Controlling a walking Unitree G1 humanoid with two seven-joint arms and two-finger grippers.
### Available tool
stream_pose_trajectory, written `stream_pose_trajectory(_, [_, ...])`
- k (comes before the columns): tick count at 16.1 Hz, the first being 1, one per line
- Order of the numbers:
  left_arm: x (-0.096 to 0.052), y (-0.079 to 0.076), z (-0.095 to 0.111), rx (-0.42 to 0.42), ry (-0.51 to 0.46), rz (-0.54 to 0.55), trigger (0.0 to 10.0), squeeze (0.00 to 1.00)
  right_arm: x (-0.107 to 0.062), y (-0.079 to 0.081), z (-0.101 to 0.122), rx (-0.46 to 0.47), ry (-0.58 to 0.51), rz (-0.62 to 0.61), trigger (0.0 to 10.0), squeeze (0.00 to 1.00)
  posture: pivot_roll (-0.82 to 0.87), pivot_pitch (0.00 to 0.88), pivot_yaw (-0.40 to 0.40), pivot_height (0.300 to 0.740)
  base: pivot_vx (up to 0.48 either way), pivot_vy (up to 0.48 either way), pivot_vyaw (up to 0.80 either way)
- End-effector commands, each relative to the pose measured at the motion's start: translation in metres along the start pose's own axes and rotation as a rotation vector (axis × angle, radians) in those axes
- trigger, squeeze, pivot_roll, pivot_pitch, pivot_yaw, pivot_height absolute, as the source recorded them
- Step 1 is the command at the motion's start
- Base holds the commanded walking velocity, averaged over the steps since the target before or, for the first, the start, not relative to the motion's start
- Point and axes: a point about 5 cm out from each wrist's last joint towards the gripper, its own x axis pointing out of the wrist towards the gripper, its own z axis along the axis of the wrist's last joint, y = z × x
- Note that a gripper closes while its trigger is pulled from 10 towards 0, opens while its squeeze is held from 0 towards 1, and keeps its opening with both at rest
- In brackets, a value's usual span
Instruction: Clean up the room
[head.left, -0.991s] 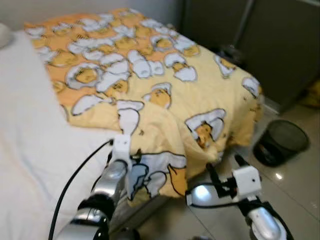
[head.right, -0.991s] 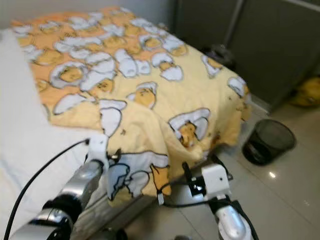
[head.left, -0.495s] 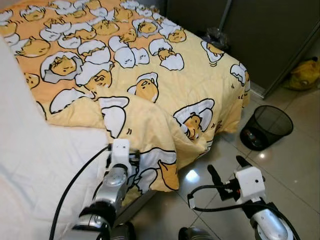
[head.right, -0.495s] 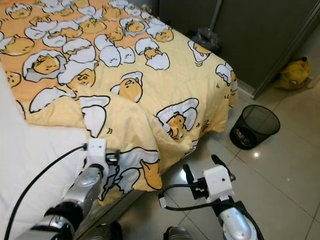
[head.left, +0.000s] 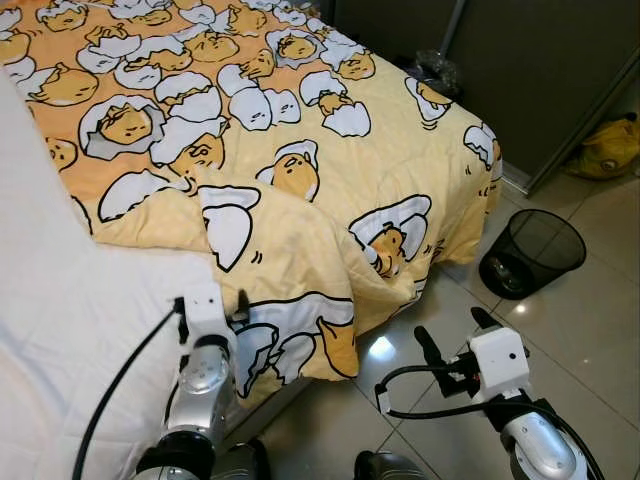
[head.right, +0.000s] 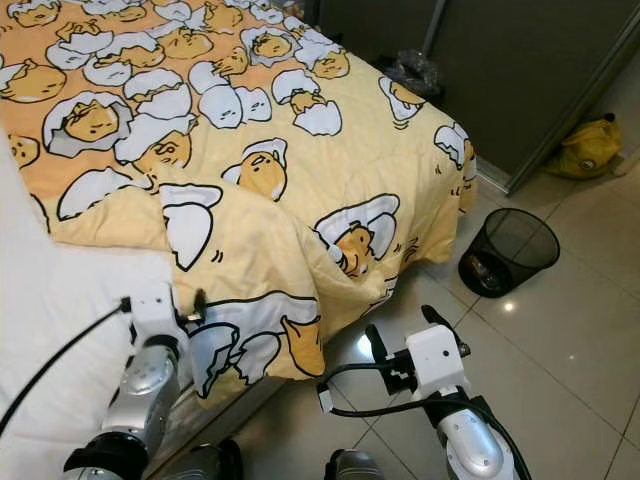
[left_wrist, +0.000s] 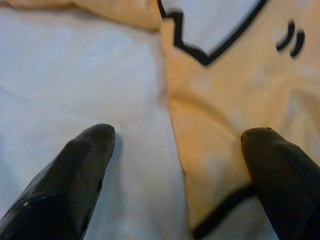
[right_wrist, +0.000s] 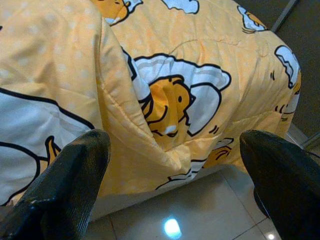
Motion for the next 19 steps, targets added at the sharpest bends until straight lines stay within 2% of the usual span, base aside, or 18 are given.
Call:
stream_pose_trajectory(1, [-0.004,-0.011,-0.012,-0.005,0.07,-0.055,10.0,0.0,0.0,0.0,0.001,0.009,0.004,0.015,10.0,0.0,-0.2,0.146,-0.038,0.74,0.0,0.0,0.0])
stream_pose_trajectory(2, [-0.005,-0.018,-0.016,-0.012,0.097,-0.074,10.0,0.0,0.0,0.004,0.003,0.071,-0.005,0.06,10.0,0.0,-0.2,0.145,-0.041,0.74,0.0,0.0,0.0])
stream_pose_trajectory(3, [-0.004,-0.023,-0.02,-0.002,0.129,-0.094,10.0,0.0,-0.001,0.009,0.001,0.068,0.013,0.115,10.0,0.0,-0.2,0.143,-0.041,0.74,0.0,0.0,0.0])
stream_pose_trajectory(5, [-0.001,-0.027,-0.02,-0.036,0.165,-0.104,10.0,0.0,-0.004,0.017,-0.005,0.06,0.051,0.2,10.0,0.0,-0.21,0.139,-0.041,0.74,0.0,0.0,0.0])
stream_pose_trajectory(6, [0.002,-0.03,-0.017,-0.048,0.166,-0.113,10.0,0.0,-0.004,0.016,-0.007,0.054,0.059,0.194,10.0,0.0,-0.21,0.135,-0.042,0.74,0.0,0.0,0.0])
stream_pose_trajectory(7, [0.007,-0.032,-0.009,-0.062,0.154,-0.126,3.5,0.0,-0.003,0.012,-0.008,0.056,0.066,0.172,10.0,0.0,-0.21,0.132,-0.041,0.74,0.0,0.0,0.0])
stream_pose_trajectory(8, [0.008,-0.032,-0.009,-0.06,0.154,-0.127,0.0,0.0,-0.002,0.012,-0.008,0.058,0.067,0.172,10.0,0.0,-0.22,0.132,-0.04,0.74,0.0,0.0,0.0])
stream_pose_trajectory(11, [0.008,-0.025,-0.014,-0.044,0.184,-0.136,0.0,0.0,0.0,0.011,-0.008,0.058,0.072,0.177,10.0,0.0,-0.22,0.125,-0.037,0.74,0.0,0.0,0.0])
stream_pose_trajectory(15, [0.005,-0.033,-0.023,-0.055,0.257,-0.25,0.0,0.0,0.007,0.011,-0.006,0.065,0.059,0.171,10.0,0.0,-0.22,0.129,-0.031,0.74,0.0,0.0,0.0])
stream_pose_trajectory(19, [0.008,-0.038,-0.016,-0.061,0.236,-0.317,0.0,0.0,0.015,0.015,-0.006,0.077,0.048,0.173,10.0,0.0,-0.2,0.111,-0.026,0.74,0.0,0.0,0.0])
